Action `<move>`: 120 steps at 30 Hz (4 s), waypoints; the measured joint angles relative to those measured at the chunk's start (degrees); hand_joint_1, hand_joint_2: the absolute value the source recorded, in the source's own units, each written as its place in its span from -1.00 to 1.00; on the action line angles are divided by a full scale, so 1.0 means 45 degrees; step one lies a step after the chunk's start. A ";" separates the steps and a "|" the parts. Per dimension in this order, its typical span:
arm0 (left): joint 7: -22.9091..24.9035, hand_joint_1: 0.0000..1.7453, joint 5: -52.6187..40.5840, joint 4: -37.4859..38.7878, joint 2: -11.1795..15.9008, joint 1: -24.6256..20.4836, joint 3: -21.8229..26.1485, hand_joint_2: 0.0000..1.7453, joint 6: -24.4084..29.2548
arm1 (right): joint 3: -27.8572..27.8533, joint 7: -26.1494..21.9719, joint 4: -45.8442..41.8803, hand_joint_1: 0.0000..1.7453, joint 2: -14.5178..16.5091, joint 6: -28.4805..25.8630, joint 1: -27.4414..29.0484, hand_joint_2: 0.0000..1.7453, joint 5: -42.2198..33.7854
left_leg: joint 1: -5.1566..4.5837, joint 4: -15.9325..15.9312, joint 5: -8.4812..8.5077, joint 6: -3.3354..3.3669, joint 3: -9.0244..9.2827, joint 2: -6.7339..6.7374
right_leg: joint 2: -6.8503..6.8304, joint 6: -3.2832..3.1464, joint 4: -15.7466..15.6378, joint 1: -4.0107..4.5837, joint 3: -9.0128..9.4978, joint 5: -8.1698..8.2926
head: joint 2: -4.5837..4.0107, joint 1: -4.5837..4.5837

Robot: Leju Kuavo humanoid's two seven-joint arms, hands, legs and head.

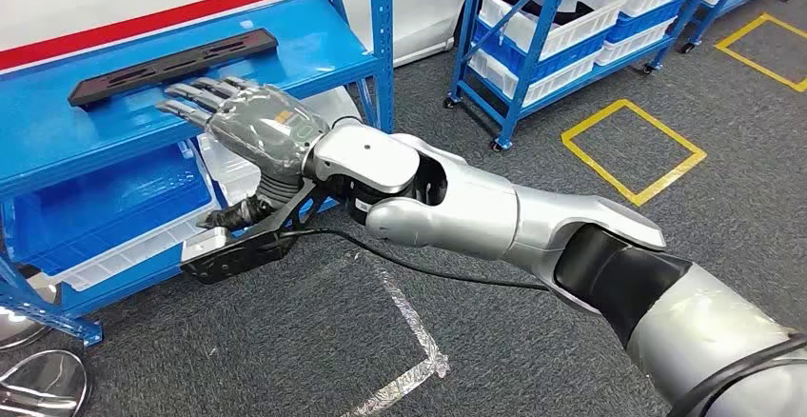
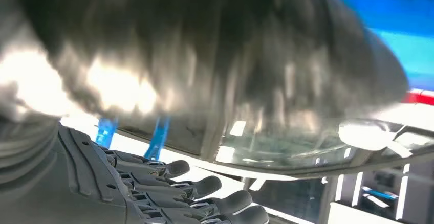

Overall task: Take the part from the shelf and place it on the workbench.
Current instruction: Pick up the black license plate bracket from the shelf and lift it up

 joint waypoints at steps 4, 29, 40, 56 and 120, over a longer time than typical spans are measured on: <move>-0.0025 -1.00 0.0080 0.0037 0.0004 -0.0005 -0.0081 -1.00 0.0093 | 0.0150 0.0000 -0.0018 -1.00 -0.0097 -0.0005 0.0006 -0.50 0.0058 | 0.0158 0.0418 -0.0190 -0.0309 -0.0164 -0.0383 | 0.0520 0.0211 -0.2386 -0.0247 0.1143 0.1092 | -0.0001 0.0008; -0.0222 -1.00 0.0942 0.0112 0.0058 0.0067 -0.0099 -1.00 0.0435 | -0.0026 0.0583 -0.0180 -1.00 -0.0150 -0.1815 0.1331 -1.00 0.1341 | -0.0019 -0.0102 -0.0017 -0.0081 0.0058 0.0334 | 0.0084 -0.0126 -0.0581 0.0072 0.0306 -0.0106 | 0.0000 0.0011; -0.0203 -1.00 0.1118 0.0140 0.0047 0.0105 -0.0131 -1.00 0.0409 | -0.0196 0.0838 -0.0174 -1.00 -0.0086 -0.1396 0.1582 -1.00 0.3011 | -0.0003 0.0613 -0.0906 -0.0562 0.0187 0.0214 | 0.0141 -0.0408 -0.2937 -0.0069 0.0994 0.1449 | 0.0000 -0.0001; -0.0239 -1.00 0.1163 0.0170 0.0057 0.0147 -0.0172 -1.00 0.0310 | -0.0218 0.0812 -0.0141 -1.00 -0.0073 -0.0960 0.1723 -1.00 0.4016 | -0.0268 -0.0109 0.0175 0.0074 -0.0211 0.0331 | 0.0121 -0.0230 -0.3069 0.0037 0.2181 0.0757 | 0.0000 -0.0008; 0.0156 -1.00 0.1172 0.0255 -0.0120 -0.0094 -0.1113 -1.00 0.0160 | 0.0683 -0.0825 0.2126 -1.00 0.2080 0.0138 0.0837 1.00 0.3900 | 0.0005 0.1206 -0.0090 -0.0511 -0.1247 0.0318 | 0.0118 -0.0361 -0.3328 -0.0042 0.2444 0.0611 | -0.0002 -0.0092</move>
